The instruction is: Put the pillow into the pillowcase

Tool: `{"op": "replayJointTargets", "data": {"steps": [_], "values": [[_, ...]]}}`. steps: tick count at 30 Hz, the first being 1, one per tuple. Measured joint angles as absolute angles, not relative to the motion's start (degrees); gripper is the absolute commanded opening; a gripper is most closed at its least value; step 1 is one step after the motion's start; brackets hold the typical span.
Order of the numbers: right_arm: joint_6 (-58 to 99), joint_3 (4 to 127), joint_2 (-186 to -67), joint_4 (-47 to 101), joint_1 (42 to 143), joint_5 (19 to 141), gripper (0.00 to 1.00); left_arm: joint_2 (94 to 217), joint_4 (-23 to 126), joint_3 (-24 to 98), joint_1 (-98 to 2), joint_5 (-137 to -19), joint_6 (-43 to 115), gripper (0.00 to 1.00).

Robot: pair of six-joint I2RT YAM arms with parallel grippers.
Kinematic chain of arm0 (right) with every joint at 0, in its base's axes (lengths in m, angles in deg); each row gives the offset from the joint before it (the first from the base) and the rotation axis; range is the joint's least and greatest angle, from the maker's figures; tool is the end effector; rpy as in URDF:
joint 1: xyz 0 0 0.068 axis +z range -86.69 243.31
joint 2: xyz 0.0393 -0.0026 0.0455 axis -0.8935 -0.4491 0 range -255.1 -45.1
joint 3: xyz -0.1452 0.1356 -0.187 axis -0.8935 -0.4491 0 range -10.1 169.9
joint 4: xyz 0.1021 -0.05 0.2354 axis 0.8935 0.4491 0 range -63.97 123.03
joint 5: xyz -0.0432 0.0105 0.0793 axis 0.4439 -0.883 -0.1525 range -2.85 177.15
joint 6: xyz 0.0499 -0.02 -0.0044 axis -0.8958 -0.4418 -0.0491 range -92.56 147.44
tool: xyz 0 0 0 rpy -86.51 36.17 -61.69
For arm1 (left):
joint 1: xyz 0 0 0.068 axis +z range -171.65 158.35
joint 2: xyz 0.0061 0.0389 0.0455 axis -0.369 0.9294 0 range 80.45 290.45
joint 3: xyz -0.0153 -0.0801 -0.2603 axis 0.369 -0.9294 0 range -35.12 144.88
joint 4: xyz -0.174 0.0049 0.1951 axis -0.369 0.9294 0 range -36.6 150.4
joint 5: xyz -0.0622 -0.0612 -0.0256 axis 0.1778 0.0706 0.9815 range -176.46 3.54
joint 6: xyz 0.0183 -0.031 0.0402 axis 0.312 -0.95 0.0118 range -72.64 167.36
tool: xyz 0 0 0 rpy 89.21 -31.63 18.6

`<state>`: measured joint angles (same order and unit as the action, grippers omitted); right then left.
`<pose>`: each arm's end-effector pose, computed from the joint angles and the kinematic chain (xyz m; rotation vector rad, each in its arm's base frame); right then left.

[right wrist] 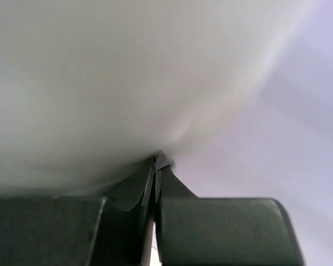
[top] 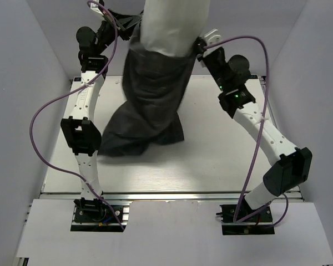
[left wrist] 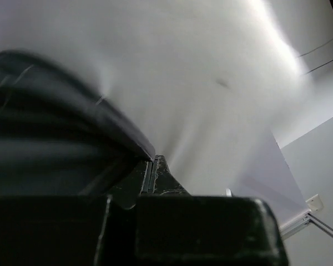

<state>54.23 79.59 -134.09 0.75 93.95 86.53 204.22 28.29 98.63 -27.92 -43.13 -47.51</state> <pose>0.3079 0.1828 0.4885 -0.5454 0.9756 0.0660 0.4739 -0.0767 0.4920 -0.1644 1.3594 -1.8917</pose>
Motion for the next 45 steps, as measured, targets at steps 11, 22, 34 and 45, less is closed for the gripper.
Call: {"op": "replayJointTargets", "data": {"steps": [11,22,34,45], "values": [[64.37,61.76,-119.95,3.57,132.09,83.42,0.00,204.18,28.23,97.56,-28.46,-36.86,-47.86,0.00],[54.16,82.21,-138.55,9.67,89.84,94.92,0.00,203.48,27.27,97.26,-27.15,-41.89,-47.64,0.00],[60.46,86.93,-137.37,4.97,101.60,85.57,0.00,204.35,26.19,97.63,-28.46,-40.09,-48.01,0.00],[64.65,77.71,-131.88,5.96,109.68,90.22,0.00,204.66,25.95,98.13,-27.94,-40.49,-49.13,0.00]]}}
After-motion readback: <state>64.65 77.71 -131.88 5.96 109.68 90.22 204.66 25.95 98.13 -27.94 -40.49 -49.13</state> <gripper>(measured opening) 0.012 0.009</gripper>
